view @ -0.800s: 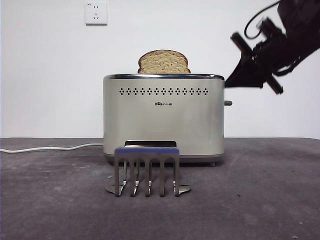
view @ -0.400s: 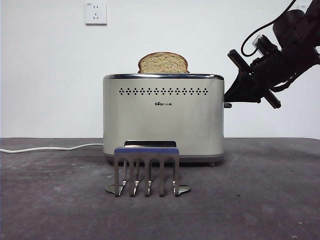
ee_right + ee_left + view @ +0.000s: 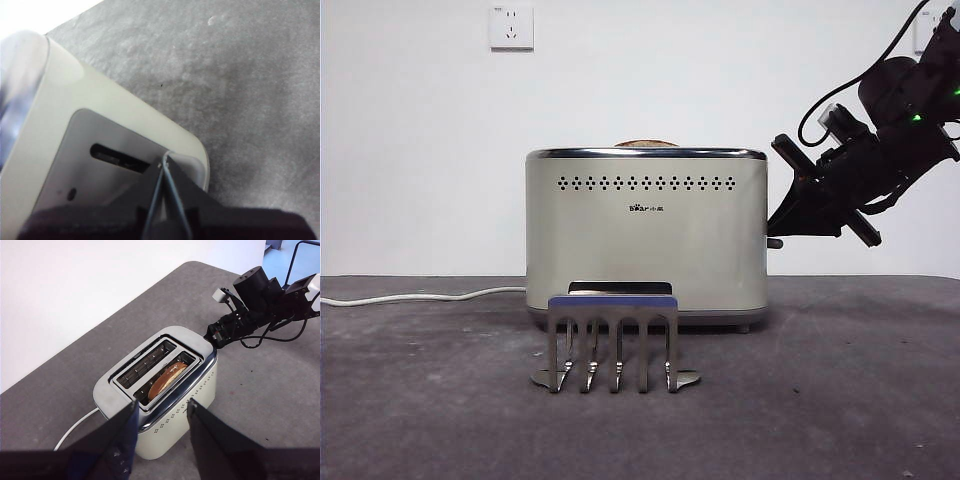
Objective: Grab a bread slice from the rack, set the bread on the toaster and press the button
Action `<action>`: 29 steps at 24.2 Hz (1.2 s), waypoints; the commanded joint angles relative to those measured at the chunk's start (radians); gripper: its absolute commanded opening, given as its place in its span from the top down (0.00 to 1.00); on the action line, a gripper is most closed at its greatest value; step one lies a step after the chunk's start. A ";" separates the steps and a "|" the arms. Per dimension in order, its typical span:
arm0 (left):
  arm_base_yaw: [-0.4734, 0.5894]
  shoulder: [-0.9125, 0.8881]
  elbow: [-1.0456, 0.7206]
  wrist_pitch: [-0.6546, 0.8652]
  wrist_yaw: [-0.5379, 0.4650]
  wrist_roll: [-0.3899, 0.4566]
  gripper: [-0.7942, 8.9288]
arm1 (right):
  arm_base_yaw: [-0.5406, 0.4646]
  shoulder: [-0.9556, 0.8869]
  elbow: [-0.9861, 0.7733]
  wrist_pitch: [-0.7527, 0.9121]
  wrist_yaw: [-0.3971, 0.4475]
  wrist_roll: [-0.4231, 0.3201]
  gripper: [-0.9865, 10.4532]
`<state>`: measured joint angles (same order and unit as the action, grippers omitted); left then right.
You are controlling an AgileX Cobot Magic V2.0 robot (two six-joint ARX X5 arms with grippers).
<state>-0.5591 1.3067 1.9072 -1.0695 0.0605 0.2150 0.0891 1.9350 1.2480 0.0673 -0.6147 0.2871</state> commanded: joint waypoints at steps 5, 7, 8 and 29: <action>-0.003 -0.001 -0.002 -0.002 0.000 -0.011 0.75 | -0.004 0.053 -0.023 -0.055 0.021 -0.016 0.92; -0.003 -0.001 -0.002 -0.002 0.000 -0.011 0.75 | -0.004 0.053 -0.023 -0.055 0.021 -0.016 0.92; -0.003 -0.001 -0.002 -0.002 0.000 -0.011 0.75 | -0.004 0.053 -0.023 -0.055 0.021 -0.016 0.92; -0.002 -0.001 -0.002 -0.007 0.000 -0.010 0.76 | -0.010 -0.317 -0.009 -0.062 0.021 -0.005 0.92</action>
<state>-0.5591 1.3067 1.9072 -1.0843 0.0605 0.2150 0.0792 1.6169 1.2423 0.0063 -0.5980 0.2802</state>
